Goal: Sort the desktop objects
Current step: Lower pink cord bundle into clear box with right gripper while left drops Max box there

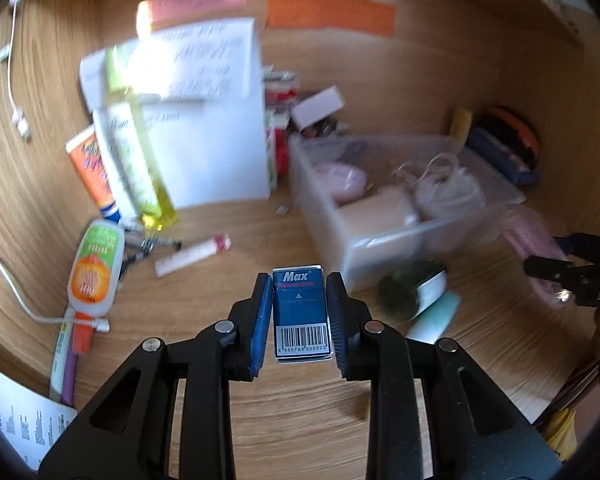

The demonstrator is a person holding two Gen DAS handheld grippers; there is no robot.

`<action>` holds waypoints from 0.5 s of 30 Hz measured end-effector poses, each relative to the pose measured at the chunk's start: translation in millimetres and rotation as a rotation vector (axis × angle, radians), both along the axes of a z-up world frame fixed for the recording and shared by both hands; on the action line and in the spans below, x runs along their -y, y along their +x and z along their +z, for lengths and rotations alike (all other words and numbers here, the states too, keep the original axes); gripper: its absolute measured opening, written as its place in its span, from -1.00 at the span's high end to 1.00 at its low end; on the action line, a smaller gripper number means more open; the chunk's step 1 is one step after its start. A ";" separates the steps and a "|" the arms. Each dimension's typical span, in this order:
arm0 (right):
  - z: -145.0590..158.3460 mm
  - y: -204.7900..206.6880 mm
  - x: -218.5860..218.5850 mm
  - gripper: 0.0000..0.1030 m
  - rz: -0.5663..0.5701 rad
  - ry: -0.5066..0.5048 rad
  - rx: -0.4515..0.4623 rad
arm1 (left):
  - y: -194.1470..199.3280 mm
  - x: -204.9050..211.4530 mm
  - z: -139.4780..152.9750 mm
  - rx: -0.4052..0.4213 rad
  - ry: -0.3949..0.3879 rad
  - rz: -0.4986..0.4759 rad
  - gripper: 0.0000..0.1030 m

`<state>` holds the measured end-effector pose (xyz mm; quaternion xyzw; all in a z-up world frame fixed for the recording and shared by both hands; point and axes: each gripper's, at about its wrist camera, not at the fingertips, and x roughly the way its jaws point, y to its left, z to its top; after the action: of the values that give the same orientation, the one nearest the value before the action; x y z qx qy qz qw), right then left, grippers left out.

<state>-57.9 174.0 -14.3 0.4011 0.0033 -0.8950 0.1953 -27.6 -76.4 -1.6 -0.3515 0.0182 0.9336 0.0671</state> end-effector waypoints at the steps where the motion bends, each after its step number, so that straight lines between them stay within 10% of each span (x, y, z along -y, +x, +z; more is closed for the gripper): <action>1: 5.1 -0.3 0.2 -0.14 0.002 -0.006 -0.014 | 0.1 -3.9 4.9 -0.013 0.004 -0.009 0.47; 15: 46.4 -38.8 -12.8 -0.14 -0.031 -0.025 -0.131 | -44.4 -37.0 22.2 -0.050 0.027 -0.061 0.47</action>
<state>-96.7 186.8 32.2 0.3392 -0.0013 -0.9222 0.1859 -72.0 -39.4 20.6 -0.3266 0.0181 0.9397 0.0996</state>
